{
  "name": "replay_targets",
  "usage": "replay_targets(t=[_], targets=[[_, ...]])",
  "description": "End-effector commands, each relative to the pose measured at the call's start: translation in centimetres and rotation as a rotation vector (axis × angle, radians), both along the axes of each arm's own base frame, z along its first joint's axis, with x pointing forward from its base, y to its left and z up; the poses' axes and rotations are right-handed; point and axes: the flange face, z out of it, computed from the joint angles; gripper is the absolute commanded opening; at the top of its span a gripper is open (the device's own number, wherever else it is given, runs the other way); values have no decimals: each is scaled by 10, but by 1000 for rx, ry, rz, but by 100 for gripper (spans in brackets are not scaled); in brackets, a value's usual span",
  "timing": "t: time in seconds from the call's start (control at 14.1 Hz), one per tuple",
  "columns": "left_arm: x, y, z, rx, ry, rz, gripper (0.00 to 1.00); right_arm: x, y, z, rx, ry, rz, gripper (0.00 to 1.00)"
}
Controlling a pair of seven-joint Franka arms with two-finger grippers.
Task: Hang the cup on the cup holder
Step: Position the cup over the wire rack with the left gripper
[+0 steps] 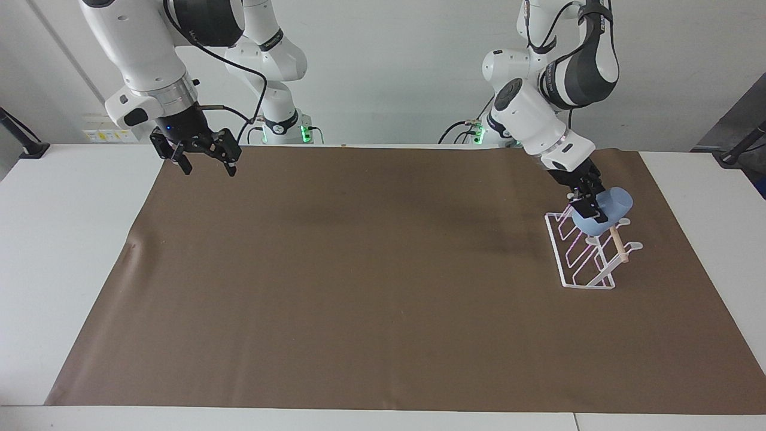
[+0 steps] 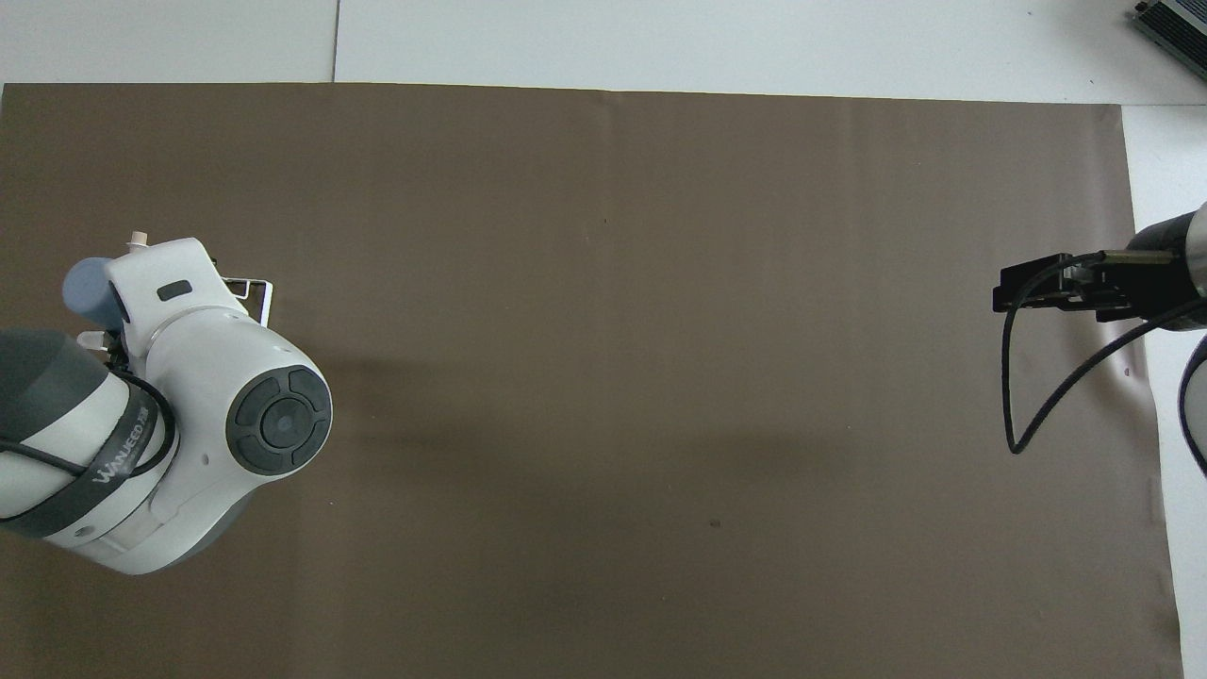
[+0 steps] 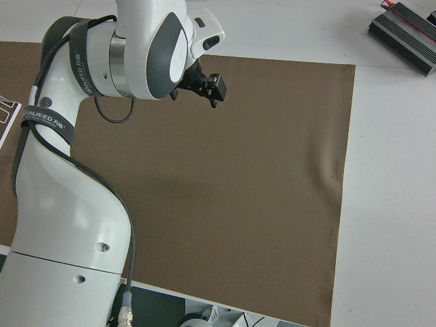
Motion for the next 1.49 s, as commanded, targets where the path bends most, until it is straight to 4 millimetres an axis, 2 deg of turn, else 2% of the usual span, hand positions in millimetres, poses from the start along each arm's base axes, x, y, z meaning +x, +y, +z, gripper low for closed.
replay_targets(t=[0.0, 0.14, 0.5, 0.57, 0.64, 0.78, 1.07, 1.42], targets=[[-1, 1, -9, 18, -18, -29, 0, -7, -6, 10, -41, 11, 8, 100], [1, 2, -11, 25, -21, -44, 0, -5, -9, 18, -48, -2, 10, 100], [3, -1, -18, 11, -14, -63, 0, -6, -20, 16, -45, -3, 8, 100], [4, -2, -18, 6, -16, -70, 0, -7, -30, 15, -43, 5, -1, 100], [6, 6, -19, 13, -19, -66, 0, -7, -35, 15, -43, 8, 7, 100], [7, 8, -18, 17, -21, -68, 0, -9, -42, 14, -44, 15, 22, 100], [9, 14, -16, 36, -29, -72, 0, -9, -29, 15, -43, 18, 36, 100], [13, 9, -21, -1, -33, -122, 0, -11, -29, 14, -43, 32, 48, 100]])
